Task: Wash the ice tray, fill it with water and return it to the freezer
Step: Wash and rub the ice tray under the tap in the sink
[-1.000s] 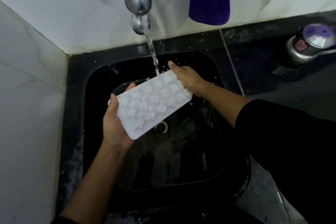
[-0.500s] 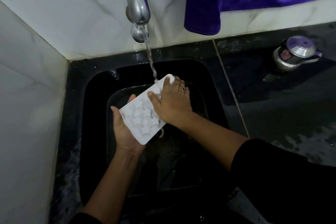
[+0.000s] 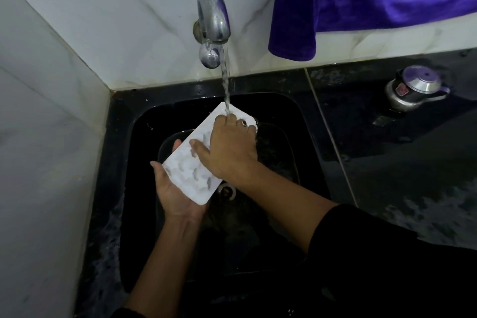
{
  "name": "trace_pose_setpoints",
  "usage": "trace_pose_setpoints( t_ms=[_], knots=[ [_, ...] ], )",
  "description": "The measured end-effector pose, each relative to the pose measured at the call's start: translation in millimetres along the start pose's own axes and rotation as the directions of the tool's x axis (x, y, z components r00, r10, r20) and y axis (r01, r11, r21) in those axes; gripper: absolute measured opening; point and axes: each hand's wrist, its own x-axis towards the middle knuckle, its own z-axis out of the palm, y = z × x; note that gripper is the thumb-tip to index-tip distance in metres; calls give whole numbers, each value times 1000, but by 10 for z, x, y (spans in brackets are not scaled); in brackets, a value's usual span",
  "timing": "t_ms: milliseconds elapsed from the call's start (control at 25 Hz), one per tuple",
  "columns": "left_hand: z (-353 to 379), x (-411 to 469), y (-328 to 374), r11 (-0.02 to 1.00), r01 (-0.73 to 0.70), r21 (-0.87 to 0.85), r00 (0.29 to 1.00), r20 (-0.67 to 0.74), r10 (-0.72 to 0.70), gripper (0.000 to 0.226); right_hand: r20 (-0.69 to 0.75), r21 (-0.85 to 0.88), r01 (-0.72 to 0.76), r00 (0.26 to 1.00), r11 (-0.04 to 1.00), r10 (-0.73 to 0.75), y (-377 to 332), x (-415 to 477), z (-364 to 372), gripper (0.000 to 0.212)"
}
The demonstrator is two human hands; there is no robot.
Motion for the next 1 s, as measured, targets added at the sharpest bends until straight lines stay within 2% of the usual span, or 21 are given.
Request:
trace_pose_setpoints(
  t_ms=[160, 280, 360, 480, 680, 840, 1000],
  knots=[
    [-95, -32, -8, 999, 39, -25, 999, 21, -39, 72, -17, 80, -104, 994, 991, 106, 141, 115, -5, 84],
    [-37, -80, -25, 999, 40, -34, 999, 5, -40, 70, -109, 51, -86, 990, 995, 92, 194, 74, 15, 73],
    [2, -99, -21, 999, 34, -35, 999, -6, -34, 71, -132, 21, -78, 988, 997, 80, 209, 24, 19, 74],
    [54, -138, -65, 998, 40, -43, 999, -5, -40, 71, -56, -88, -100, 994, 991, 95, 236, 31, -11, 79],
    [125, -123, -98, 998, 60, -30, 998, 31, -59, 70, -8, -71, -147, 989, 987, 147, 154, 16, -15, 75],
    [133, 11, 5, 999, 26, -26, 1000, 15, -26, 69, 96, -27, -9, 995, 1000, 11, 30, -139, -8, 83],
    [59, 156, 154, 1000, -10, -27, 1000, 9, 10, 64, 111, 16, 278, 954, 960, -278, 174, -380, -29, 70]
  ],
)
